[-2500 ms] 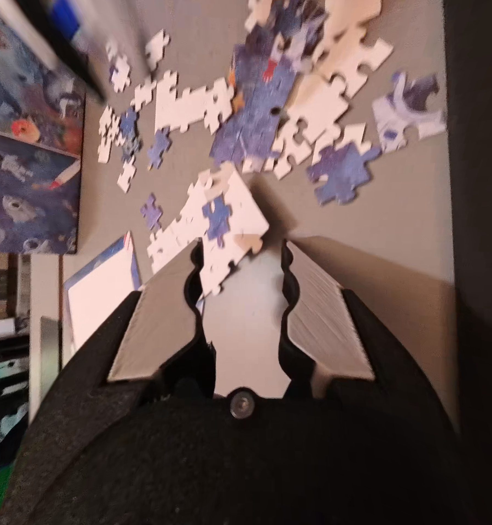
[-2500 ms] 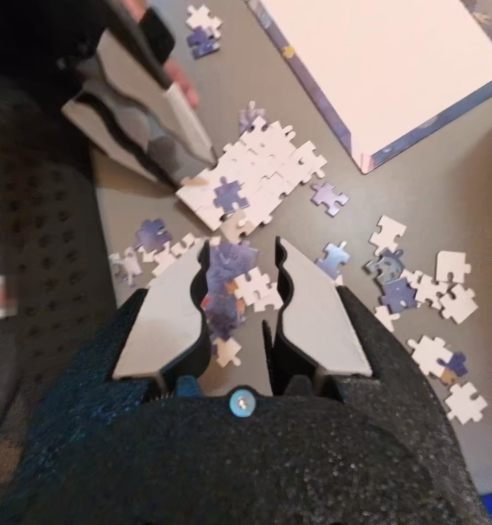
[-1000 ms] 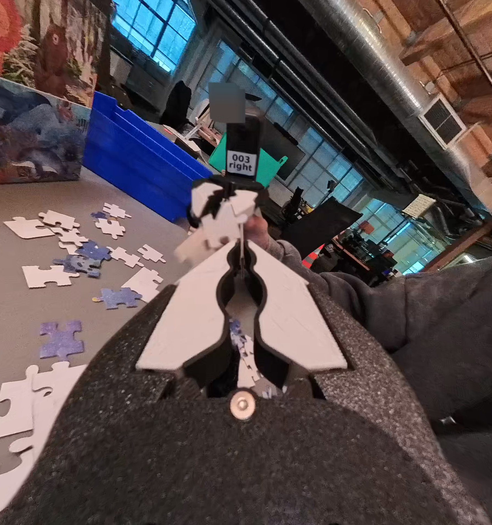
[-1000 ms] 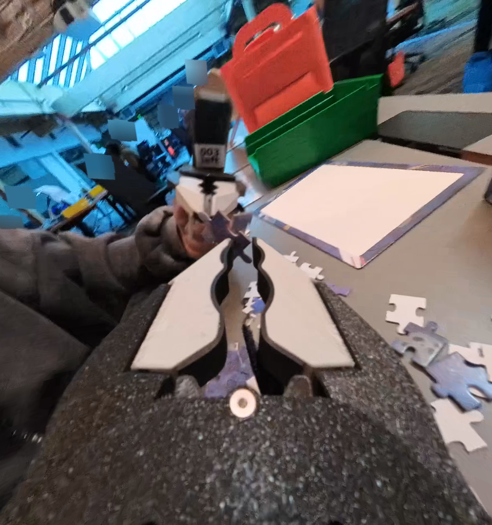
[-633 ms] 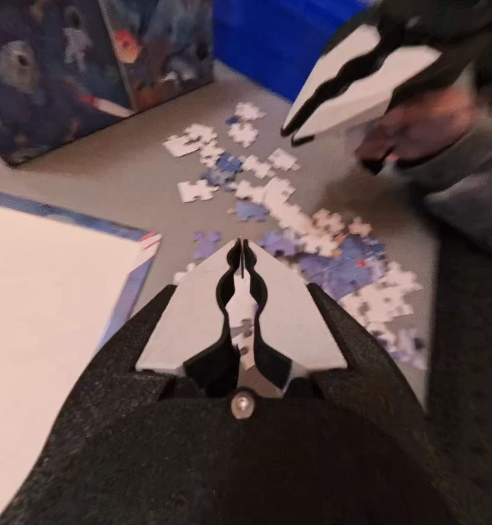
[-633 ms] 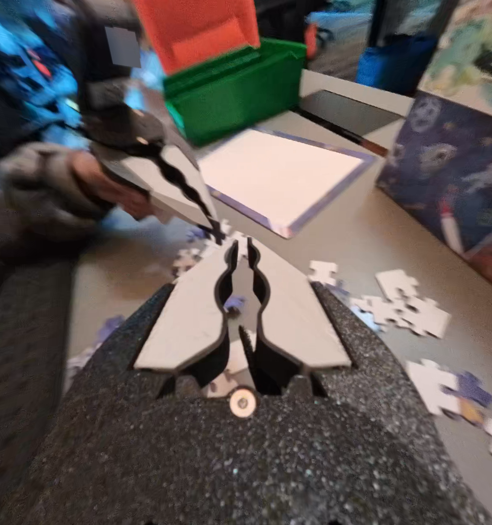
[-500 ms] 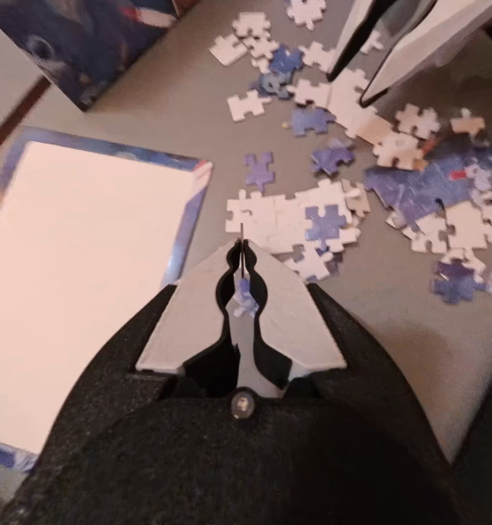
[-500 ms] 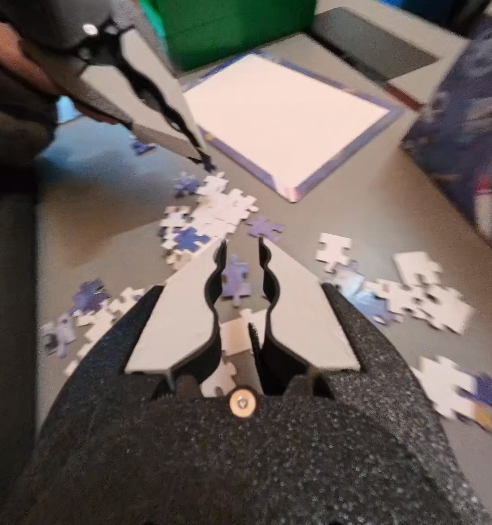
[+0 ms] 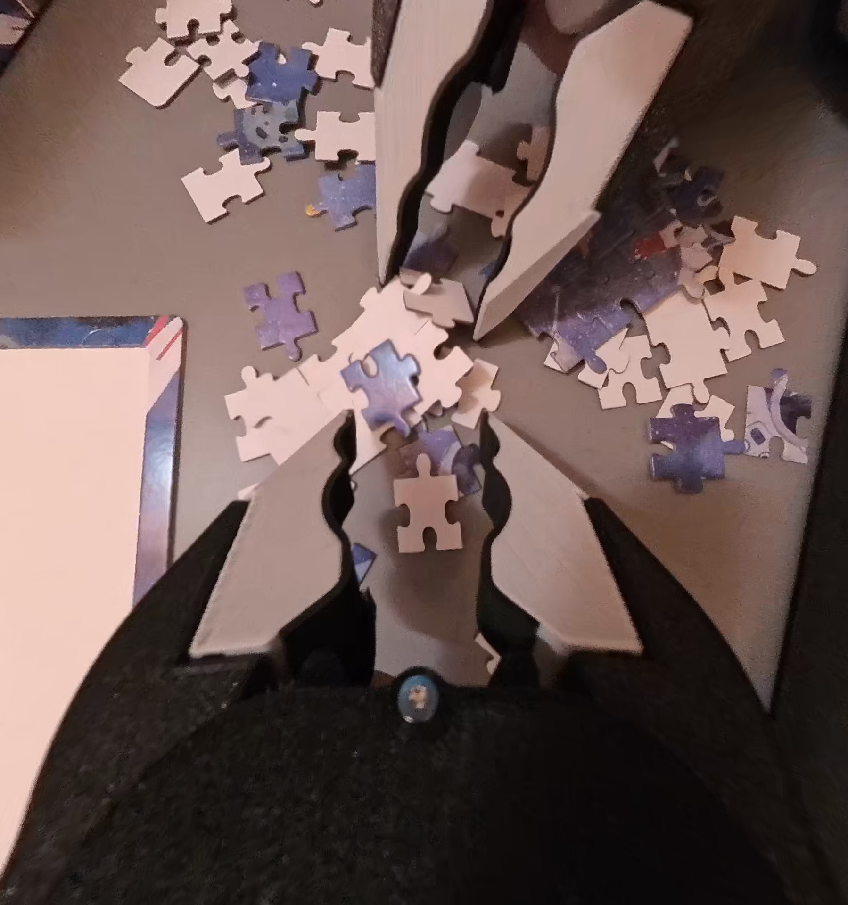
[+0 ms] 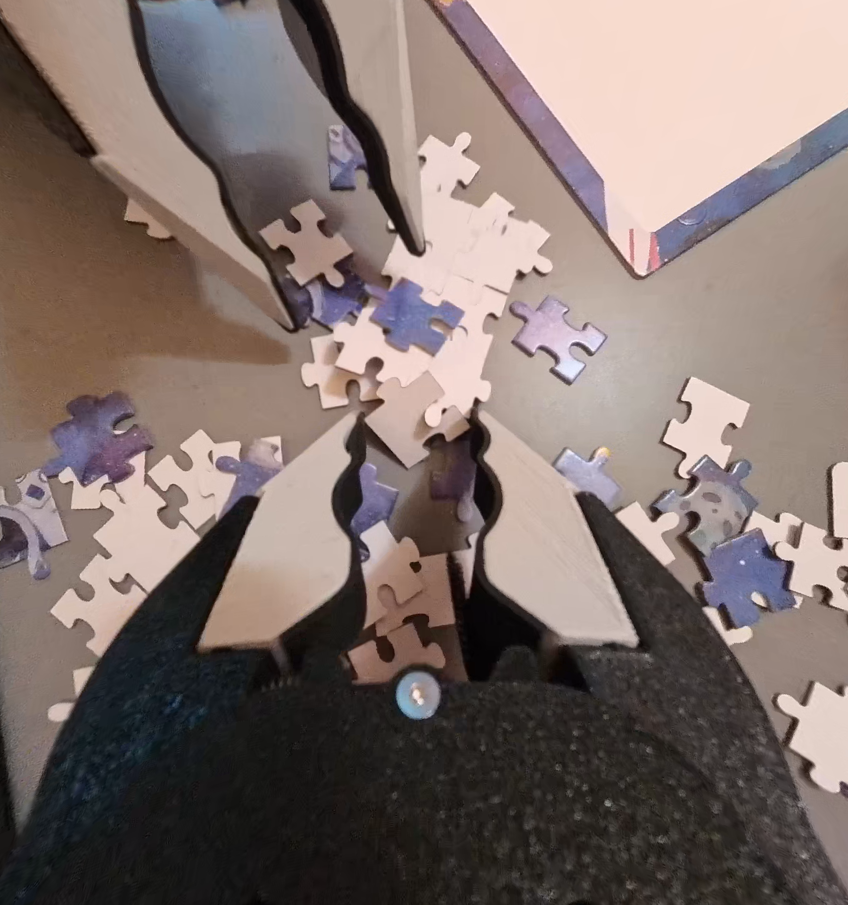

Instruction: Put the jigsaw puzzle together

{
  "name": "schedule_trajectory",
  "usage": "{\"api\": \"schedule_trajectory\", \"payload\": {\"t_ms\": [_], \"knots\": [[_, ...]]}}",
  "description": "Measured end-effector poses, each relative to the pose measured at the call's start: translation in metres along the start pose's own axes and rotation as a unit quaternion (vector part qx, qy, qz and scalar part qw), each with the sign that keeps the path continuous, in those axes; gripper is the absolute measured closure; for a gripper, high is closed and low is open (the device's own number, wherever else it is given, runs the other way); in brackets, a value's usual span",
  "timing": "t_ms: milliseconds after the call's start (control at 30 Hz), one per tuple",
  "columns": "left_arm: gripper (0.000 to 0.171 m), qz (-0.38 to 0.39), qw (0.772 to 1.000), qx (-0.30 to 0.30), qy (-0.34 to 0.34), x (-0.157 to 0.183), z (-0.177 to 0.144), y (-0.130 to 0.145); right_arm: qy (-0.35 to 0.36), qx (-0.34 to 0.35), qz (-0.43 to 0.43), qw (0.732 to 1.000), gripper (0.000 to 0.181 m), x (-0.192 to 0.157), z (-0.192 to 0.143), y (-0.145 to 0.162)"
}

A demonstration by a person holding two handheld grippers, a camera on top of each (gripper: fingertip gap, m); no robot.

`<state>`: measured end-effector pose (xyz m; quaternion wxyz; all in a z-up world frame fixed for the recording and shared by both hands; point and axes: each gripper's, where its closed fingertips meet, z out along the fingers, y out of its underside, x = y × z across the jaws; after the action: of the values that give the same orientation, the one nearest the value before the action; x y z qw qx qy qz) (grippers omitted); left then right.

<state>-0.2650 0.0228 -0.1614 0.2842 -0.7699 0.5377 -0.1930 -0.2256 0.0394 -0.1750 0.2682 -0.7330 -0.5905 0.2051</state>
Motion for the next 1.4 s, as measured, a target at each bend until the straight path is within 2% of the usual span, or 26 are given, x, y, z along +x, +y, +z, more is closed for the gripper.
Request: {"api": "schedule_trajectory", "payload": {"t_ms": [100,167,233,333,400,433,500,533,633,667,733,767,833,900,933,967,1000,1033,1100,1167,1233,1300,1367,1400], "knots": [[0.117,0.017,0.999,0.027,-0.001,0.003,0.002,-0.01,-0.053,0.054,0.043,0.996,0.139,-0.007,-0.014,-0.013],[0.101,0.024,0.997,0.067,0.016,0.011,0.001,-0.026,-0.104,0.111,0.075,0.986,0.139,-0.013,-0.03,-0.029],[0.103,0.051,0.996,0.078,0.004,0.016,0.003,-0.034,-0.133,0.151,0.1,0.974,0.139,-0.014,-0.043,-0.04],[0.104,0.082,0.994,0.073,0.005,0.029,0.011,-0.037,-0.193,0.225,0.149,0.943,0.139,-0.016,-0.066,-0.061],[0.106,0.075,0.993,0.091,-0.018,0.024,0.013,-0.047,-0.292,0.297,0.181,0.891,0.14,-0.027,-0.095,-0.079],[0.115,0.063,0.991,0.114,-0.014,0.024,0.012,-0.056,-0.328,0.311,0.199,0.869,0.139,-0.029,-0.104,-0.083],[0.159,0.027,0.984,0.173,0.027,0.031,0.002,-0.074,-0.322,0.327,0.217,0.862,0.139,-0.019,-0.106,-0.084],[0.171,0.014,0.98,0.195,0.046,0.032,-0.004,-0.079,-0.318,0.327,0.223,0.862,0.139,-0.015,-0.105,-0.083],[0.171,-0.032,0.973,0.225,0.044,0.016,-0.019,-0.085,-0.189,0.287,0.217,0.914,0.139,0.015,-0.087,-0.063],[0.171,-0.05,0.97,0.232,0.051,0.012,-0.023,-0.085,-0.209,0.287,0.204,0.912,0.139,0.008,-0.092,-0.063],[0.171,-0.072,0.963,0.254,0.059,0.006,-0.032,-0.089,-0.293,0.307,0.207,0.881,0.139,-0.012,-0.109,-0.072],[0.171,-0.077,0.961,0.26,0.056,0.004,-0.034,-0.09,-0.296,0.297,0.21,0.883,0.139,-0.014,-0.106,-0.071],[0.171,-0.078,0.962,0.254,0.055,0.002,-0.035,-0.086,-0.243,0.205,0.195,0.928,0.139,-0.013,-0.078,-0.044],[0.171,-0.073,0.969,0.234,0.028,-0.005,-0.032,-0.08,-0.103,0.073,0.149,0.981,0.139,0.011,-0.046,0.005],[0.17,-0.058,0.976,0.208,0.019,-0.004,-0.026,-0.072,-0.055,0.023,0.126,0.99,0.138,0.02,-0.041,0.025],[0.151,-0.041,0.984,0.173,0.016,0.001,-0.017,-0.062,-0.017,-0.001,0.113,0.993,0.135,0.03,-0.04,0.036],[0.125,-0.025,0.991,0.133,0.017,0.007,-0.007,-0.051,0.025,-0.007,0.106,0.994,0.125,0.043,-0.041,0.04],[0.11,-0.015,0.995,0.096,0.009,0.009,0.004,-0.041,0.046,-0.003,0.102,0.994,0.118,0.05,-0.043,0.038],[0.095,-0.003,0.999,0.05,0.016,0.019,0.022,-0.028,0.05,0.028,0.086,0.995,0.117,0.049,-0.048,0.025],[0.096,-0.001,0.999,0.027,0.018,0.022,0.034,-0.021,0.031,0.061,0.074,0.995,0.123,0.04,-0.053,0.011],[0.11,-0.005,0.999,0.026,0.043,0.03,0.036,-0.021,-0.011,0.069,0.076,0.995,0.135,0.026,-0.053,0.007],[0.112,-0.003,0.999,0.024,0.044,0.031,0.036,-0.02,-0.072,0.056,0.078,0.993,0.145,0.006,-0.048,0.011],[0.135,0.005,0.999,0.018,0.046,0.033,0.034,-0.02,-0.094,0.033,0.089,0.991,0.136,-0.002,-0.039,0.018],[0.135,0.019,0.999,0.019,0.034,0.03,0.033,-0.02,-0.095,0.018,0.098,0.991,0.129,-0.002,-0.034,0.023]]}}
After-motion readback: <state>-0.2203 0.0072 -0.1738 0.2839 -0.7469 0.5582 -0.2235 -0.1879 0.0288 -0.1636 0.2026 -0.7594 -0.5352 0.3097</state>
